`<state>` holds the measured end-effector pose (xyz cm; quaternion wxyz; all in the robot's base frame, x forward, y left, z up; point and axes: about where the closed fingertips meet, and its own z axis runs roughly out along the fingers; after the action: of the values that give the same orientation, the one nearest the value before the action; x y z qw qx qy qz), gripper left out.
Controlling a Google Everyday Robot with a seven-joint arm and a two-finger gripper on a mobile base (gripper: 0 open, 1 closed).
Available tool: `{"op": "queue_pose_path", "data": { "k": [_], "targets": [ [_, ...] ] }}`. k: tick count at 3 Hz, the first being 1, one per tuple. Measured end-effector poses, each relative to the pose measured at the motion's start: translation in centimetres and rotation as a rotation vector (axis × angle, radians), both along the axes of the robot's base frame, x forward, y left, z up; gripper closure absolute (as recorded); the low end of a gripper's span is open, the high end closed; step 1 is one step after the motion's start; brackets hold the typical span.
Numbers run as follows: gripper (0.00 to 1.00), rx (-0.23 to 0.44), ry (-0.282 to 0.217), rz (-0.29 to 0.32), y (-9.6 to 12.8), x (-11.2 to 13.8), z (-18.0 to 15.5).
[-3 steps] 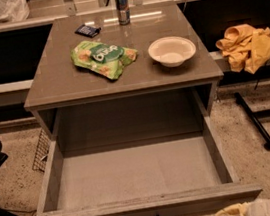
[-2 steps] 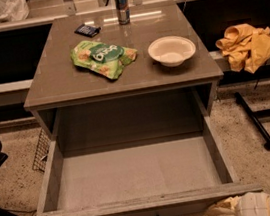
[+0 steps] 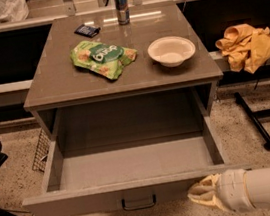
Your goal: Close top drawer
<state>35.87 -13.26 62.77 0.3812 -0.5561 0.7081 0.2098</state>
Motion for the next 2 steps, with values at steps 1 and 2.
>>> {"op": "queue_pose_path", "data": {
  "k": [1,2],
  "targets": [
    [1.00,0.006,-0.014,0.010,0.8,1.2,0.3],
    [1.00,0.018,-0.028,0.032,2.7,3.7,0.3]
  ]
}}
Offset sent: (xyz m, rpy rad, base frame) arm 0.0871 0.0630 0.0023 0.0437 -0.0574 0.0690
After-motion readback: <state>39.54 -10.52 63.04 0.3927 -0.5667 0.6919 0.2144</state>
